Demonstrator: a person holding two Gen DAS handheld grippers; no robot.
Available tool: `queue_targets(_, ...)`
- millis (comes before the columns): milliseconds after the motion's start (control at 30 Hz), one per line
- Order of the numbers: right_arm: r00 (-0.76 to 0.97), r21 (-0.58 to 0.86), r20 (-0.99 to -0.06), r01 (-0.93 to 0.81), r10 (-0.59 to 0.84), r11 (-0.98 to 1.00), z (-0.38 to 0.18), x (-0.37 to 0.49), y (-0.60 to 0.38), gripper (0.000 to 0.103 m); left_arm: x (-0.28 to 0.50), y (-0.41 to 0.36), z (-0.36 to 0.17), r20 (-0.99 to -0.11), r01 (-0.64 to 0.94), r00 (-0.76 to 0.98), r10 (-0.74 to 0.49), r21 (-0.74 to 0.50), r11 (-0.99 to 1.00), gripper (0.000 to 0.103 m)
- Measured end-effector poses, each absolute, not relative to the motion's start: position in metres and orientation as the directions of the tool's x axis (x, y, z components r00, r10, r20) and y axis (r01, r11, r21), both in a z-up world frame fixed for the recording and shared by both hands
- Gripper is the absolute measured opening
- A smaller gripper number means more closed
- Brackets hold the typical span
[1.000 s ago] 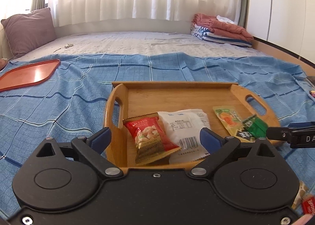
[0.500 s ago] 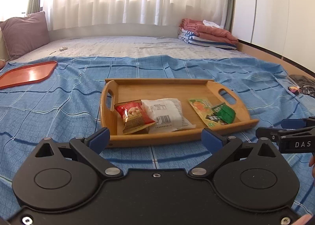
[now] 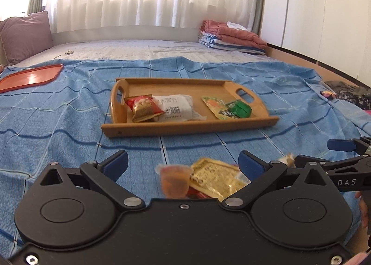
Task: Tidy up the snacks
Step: 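Move the right gripper back toward the Biscoff pack and cookie packets, then grasp the gold snack pouch with the left gripper and lift it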
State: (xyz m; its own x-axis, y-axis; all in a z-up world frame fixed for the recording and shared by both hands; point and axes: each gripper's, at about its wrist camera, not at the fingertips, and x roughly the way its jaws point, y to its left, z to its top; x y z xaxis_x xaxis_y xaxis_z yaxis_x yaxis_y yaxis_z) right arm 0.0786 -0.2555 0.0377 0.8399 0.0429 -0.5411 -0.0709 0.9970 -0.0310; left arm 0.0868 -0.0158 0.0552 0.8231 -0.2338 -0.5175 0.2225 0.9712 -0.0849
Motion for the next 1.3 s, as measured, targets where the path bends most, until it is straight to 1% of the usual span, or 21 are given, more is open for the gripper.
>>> queue_targets(167, 0.841, -0.054, -0.54, -0.063, 0.024, 0.997, 0.023, 0.061, -0.253, 0.101, 0.078, -0.021, 0.044, -0.551, 0.237, 0.798, -0.244, -0.085, 0.968, 0.102)
queue_targets(433, 0.826, -0.06, -0.564, -0.051, 0.008, 0.997, 0.003, 0.05, -0.251, 0.101, 0.072, -0.026, 0.038, -0.575, 0.266, 0.762, -0.296, -0.139, 0.954, 0.101)
queue_targets(467, 0.825, -0.059, -0.566, -0.05, 0.008, 0.997, 0.002, 0.049, -0.252, 0.101, 0.072, -0.027, 0.038, -0.577, 0.273, 0.754, -0.313, -0.157, 0.949, 0.101)
queue_targets(533, 0.824, -0.061, -0.566, -0.047, 0.004, 0.997, 0.0, 0.048, -0.253, 0.101, 0.072, -0.03, 0.039, -0.582, 0.285, 0.741, -0.336, -0.18, 0.941, 0.095)
queue_targets(600, 0.823, -0.063, -0.568, -0.046, 0.002, 0.997, -0.002, 0.048, -0.253, 0.101, 0.071, -0.037, 0.039, -0.587, 0.298, 0.731, -0.348, -0.185, 0.937, 0.092)
queue_targets(767, 0.823, -0.061, -0.567, -0.048, 0.005, 0.997, -0.007, 0.049, -0.253, 0.101, 0.074, -0.056, 0.039, -0.589, 0.327, 0.716, -0.375, -0.192, 0.925, 0.092)
queue_targets(900, 0.827, -0.054, -0.562, -0.053, 0.013, 0.997, -0.009, 0.049, -0.251, 0.101, 0.089, -0.069, 0.034, -0.603, 0.309, 0.704, -0.376, -0.216, 0.926, 0.092)
queue_targets(967, 0.828, -0.048, -0.561, -0.056, 0.019, 0.997, -0.01, 0.05, -0.249, 0.101, 0.104, -0.071, 0.029, -0.631, 0.257, 0.689, -0.357, -0.248, 0.934, 0.092)
queue_targets(1033, 0.829, -0.048, -0.559, -0.06, 0.023, 0.997, -0.011, 0.05, -0.248, 0.101, 0.12, -0.068, 0.025, -0.667, 0.175, 0.667, -0.331, -0.291, 0.941, 0.088)
queue_targets(1067, 0.83, -0.048, -0.557, -0.064, 0.026, 0.997, -0.011, 0.05, -0.247, 0.101, 0.125, -0.067, 0.025, -0.665, 0.154, 0.672, -0.325, -0.303, 0.94, 0.087)
queue_targets(1100, 0.83, -0.049, -0.557, -0.068, 0.029, 0.996, -0.011, 0.05, -0.246, 0.101, 0.131, -0.066, 0.025, -0.664, 0.145, 0.672, -0.326, -0.314, 0.938, 0.083)
queue_targets(1167, 0.832, -0.052, -0.554, -0.074, 0.033, 0.996, -0.012, 0.051, -0.244, 0.101, 0.14, -0.065, 0.024, -0.669, 0.126, 0.666, -0.328, -0.332, 0.935, 0.081)
queue_targets(1267, 0.832, -0.048, -0.553, -0.078, 0.039, 0.996, -0.013, 0.052, -0.243, 0.101, 0.15, -0.068, 0.023, -0.675, 0.117, 0.669, -0.311, -0.318, 0.941, 0.074)
queue_targets(1300, 0.833, -0.046, -0.552, -0.077, 0.039, 0.996, -0.013, 0.053, -0.242, 0.102, 0.152, -0.069, 0.022, -0.676, 0.116, 0.673, -0.302, -0.307, 0.945, 0.07)
